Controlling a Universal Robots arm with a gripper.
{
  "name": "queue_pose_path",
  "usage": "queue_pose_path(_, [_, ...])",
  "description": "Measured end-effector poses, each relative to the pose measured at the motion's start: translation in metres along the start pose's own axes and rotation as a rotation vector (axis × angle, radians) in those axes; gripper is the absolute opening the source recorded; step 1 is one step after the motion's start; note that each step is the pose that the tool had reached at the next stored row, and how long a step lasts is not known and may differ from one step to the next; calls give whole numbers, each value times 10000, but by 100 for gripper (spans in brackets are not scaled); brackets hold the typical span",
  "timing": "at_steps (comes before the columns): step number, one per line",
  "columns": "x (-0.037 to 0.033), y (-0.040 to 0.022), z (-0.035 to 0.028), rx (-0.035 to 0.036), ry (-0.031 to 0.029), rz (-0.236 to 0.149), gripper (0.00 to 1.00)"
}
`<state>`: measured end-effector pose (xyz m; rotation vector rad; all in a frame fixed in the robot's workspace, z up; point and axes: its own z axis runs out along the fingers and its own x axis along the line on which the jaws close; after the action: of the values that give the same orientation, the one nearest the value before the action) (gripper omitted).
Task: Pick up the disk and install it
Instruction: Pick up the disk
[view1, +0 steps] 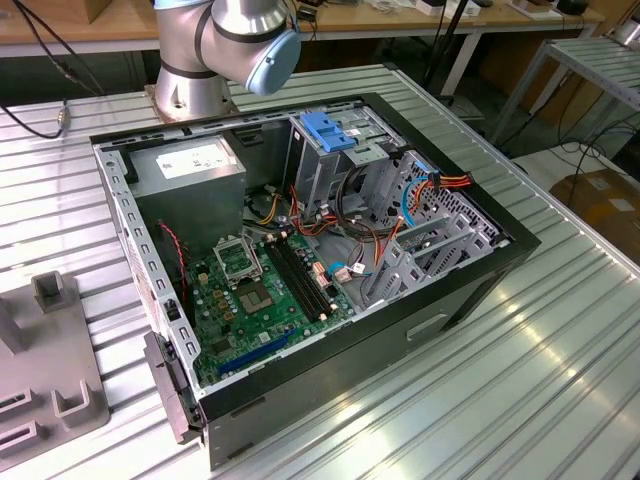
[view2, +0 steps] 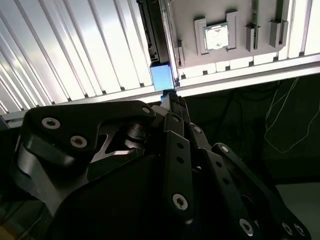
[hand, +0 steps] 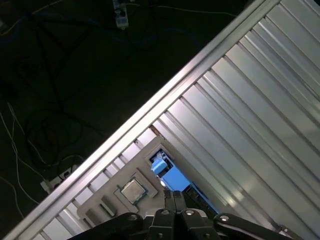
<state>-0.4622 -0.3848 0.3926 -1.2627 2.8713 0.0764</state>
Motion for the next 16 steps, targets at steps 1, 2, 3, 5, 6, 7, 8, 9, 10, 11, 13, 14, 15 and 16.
queue_pose_path(1, [0,0,0,-3,9,-168,10])
queue_pose_path(2, [0,0,0,-6,17,-333,10])
queue_pose_path(3, [0,-1,1,-8,26,-499,10])
queue_pose_path(5, [-1,-1,2,-14,45,-895,10])
queue_pose_path(6, [-1,-1,3,-19,56,-1121,10])
queue_pose_path(7, [-1,-1,3,-23,64,-1298,10])
queue_pose_path(8, [-1,-2,3,-25,73,-1462,10])
queue_pose_path(9, [-1,-2,4,-29,81,-1643,10])
queue_pose_path(10, [-1,-2,4,-32,89,-1813,10])
queue_pose_path(11, [-1,-2,4,-34,98,-1974,10])
queue_pose_path(13, [-1,-3,5,-42,119,-2399,10])
queue_pose_path(14, [-1,-2,6,-47,133,-2687,10])
queue_pose_path(15, [-1,-2,6,-50,141,-2867,10])
queue_pose_path(16, [-1,-2,7,-53,151,-3049,10])
